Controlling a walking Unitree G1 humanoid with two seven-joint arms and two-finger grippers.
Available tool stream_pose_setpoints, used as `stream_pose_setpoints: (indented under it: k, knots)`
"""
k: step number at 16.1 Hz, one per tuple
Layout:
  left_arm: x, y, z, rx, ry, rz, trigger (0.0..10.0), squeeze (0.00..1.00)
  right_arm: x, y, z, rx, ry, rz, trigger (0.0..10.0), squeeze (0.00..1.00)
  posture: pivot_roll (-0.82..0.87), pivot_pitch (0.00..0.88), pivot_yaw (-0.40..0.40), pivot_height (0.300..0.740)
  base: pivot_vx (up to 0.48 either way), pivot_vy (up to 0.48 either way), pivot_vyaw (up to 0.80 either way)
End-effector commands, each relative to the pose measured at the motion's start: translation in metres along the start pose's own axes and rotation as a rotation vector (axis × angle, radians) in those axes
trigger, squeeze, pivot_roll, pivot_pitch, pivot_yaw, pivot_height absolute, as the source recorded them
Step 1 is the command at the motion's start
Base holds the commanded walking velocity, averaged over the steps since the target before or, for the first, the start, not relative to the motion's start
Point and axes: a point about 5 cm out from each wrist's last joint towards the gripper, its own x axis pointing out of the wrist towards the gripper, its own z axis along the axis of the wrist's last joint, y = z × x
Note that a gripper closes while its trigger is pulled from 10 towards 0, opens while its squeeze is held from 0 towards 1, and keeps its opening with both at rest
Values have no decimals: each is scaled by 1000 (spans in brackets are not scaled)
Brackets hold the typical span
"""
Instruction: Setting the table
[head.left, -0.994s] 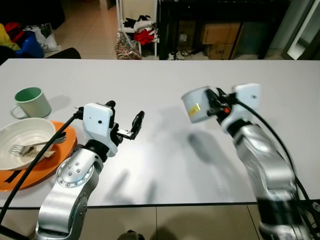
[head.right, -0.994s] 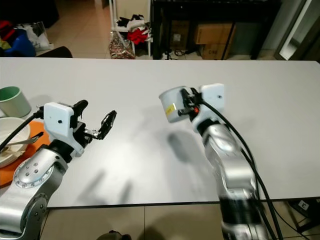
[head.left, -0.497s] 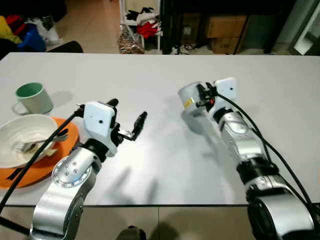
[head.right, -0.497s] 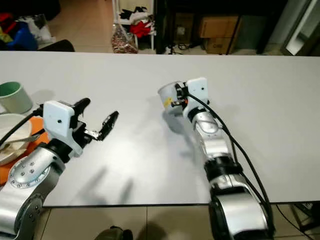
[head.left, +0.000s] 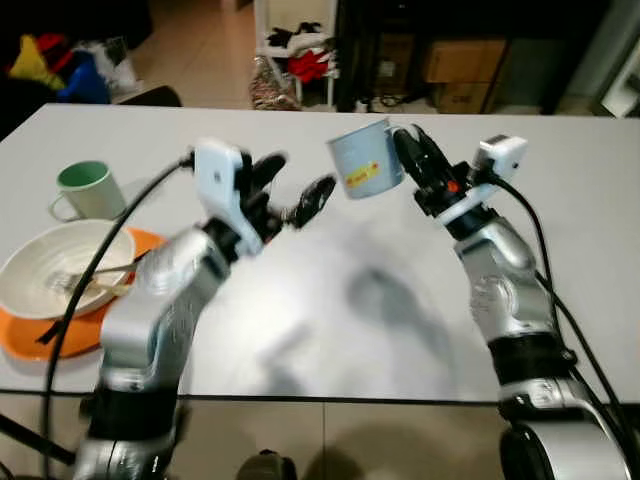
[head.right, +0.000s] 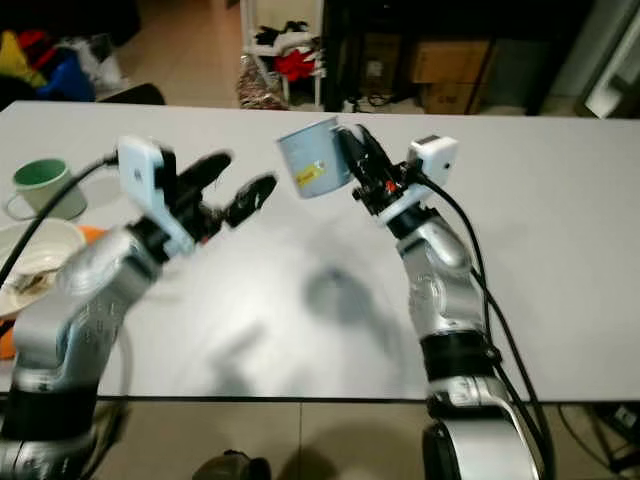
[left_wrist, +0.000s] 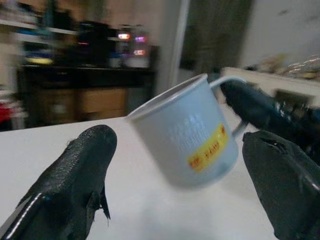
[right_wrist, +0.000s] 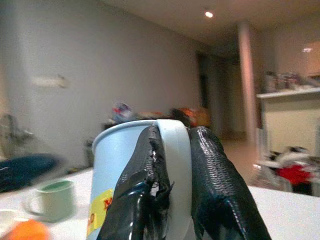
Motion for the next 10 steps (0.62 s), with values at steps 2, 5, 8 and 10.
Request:
stream_pose_setpoints:
  k: [2, 5, 8, 10]
  knots:
    - [19, 13, 13, -190, -42, -105, 10000, 1000, -8, 13, 13, -10, 1, 156, 10000, 0, 89, 0, 84, 740, 0, 0, 0]
    - [31, 15, 11, -388, -59, -172, 10000, 1000, -11, 20, 17, 4, 0, 206, 10000, 0, 76, 0, 94, 740, 0, 0, 0]
    - [30, 4, 6, -229, -13, -363, 10000, 788, -12, 22, 22, 11, 9, 243, 10000, 0, 64, 0, 91, 740, 0, 0, 0]
    - [29, 11, 15, -215, -44, -418, 10000, 275, -11, 21, 26, 4, 17, 256, 10000, 0, 60, 0, 89, 740, 0, 0, 0]
